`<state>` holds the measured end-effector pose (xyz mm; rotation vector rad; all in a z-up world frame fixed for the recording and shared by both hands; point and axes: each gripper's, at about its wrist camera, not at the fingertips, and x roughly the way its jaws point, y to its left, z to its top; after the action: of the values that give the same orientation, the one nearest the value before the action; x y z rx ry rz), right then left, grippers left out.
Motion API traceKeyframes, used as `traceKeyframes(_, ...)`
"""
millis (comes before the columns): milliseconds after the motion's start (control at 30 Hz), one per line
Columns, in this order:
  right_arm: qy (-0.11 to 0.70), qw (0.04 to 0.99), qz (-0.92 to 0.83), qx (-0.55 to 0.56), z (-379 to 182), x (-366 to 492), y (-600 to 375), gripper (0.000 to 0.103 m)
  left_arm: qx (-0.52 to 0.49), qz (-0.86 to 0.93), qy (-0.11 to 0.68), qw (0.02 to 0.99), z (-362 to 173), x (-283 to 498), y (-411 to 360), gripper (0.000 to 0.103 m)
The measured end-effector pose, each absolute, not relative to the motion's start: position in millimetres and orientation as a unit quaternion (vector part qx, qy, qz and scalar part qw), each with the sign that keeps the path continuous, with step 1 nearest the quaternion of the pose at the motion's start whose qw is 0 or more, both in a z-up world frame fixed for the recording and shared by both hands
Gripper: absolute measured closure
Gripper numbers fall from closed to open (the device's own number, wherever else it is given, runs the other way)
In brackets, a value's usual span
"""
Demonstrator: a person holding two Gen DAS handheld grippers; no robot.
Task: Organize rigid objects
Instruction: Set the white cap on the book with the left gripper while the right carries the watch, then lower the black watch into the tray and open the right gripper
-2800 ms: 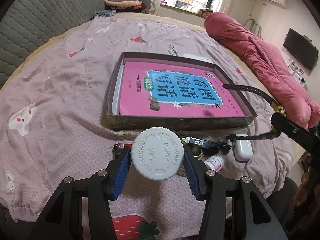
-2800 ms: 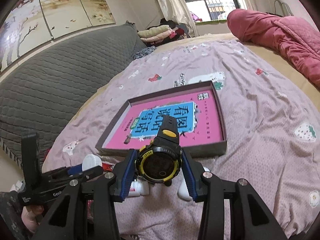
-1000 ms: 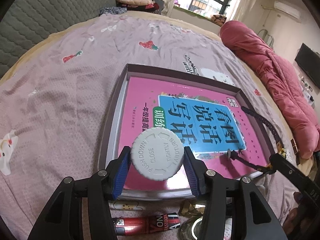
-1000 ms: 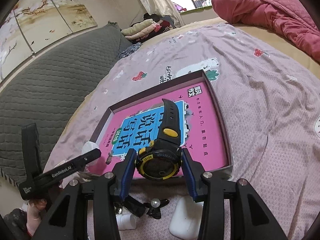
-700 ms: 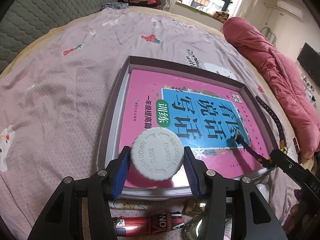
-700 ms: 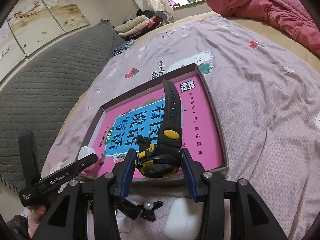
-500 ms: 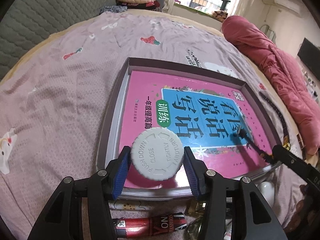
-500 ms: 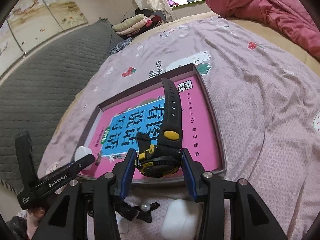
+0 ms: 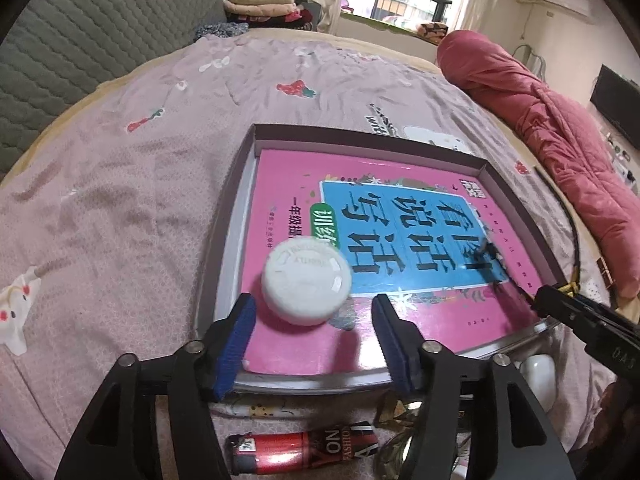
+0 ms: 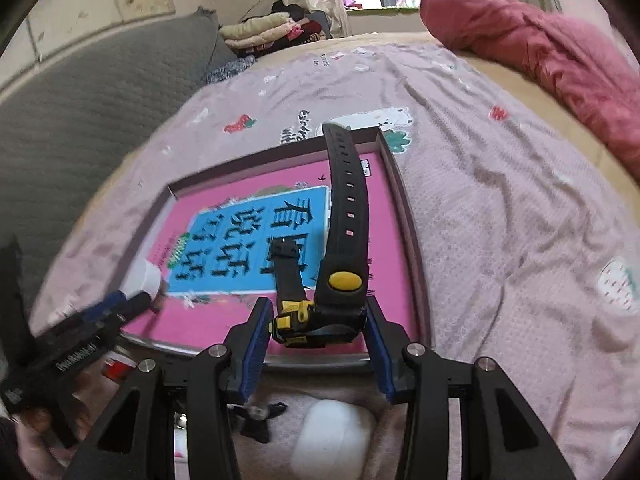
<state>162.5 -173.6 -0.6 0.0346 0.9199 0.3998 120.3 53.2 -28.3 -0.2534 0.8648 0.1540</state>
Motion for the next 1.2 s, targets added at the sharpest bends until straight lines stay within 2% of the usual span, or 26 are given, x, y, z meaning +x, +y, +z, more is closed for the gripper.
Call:
traceKeyframes(333, 0.426, 0.889, 0.153, -0.068, -1, 154, -166, 0.057, -0.124, 0.070, 0.416, 0.898, -27, 118, 55, 0.039)
traceKeyframes(933, 0.415, 0.895, 0.144, -0.078, 1, 147, -171, 0.058, -0.120, 0.070, 0.395, 0.908, -9, 95, 55, 0.039)
traceKeyframes(1200, 0.404, 0.900, 0.143, -0.080, 5, 141, -175, 0.055, -0.121, 0.064, 0.393, 0.909, -5, 89, 53, 0.039)
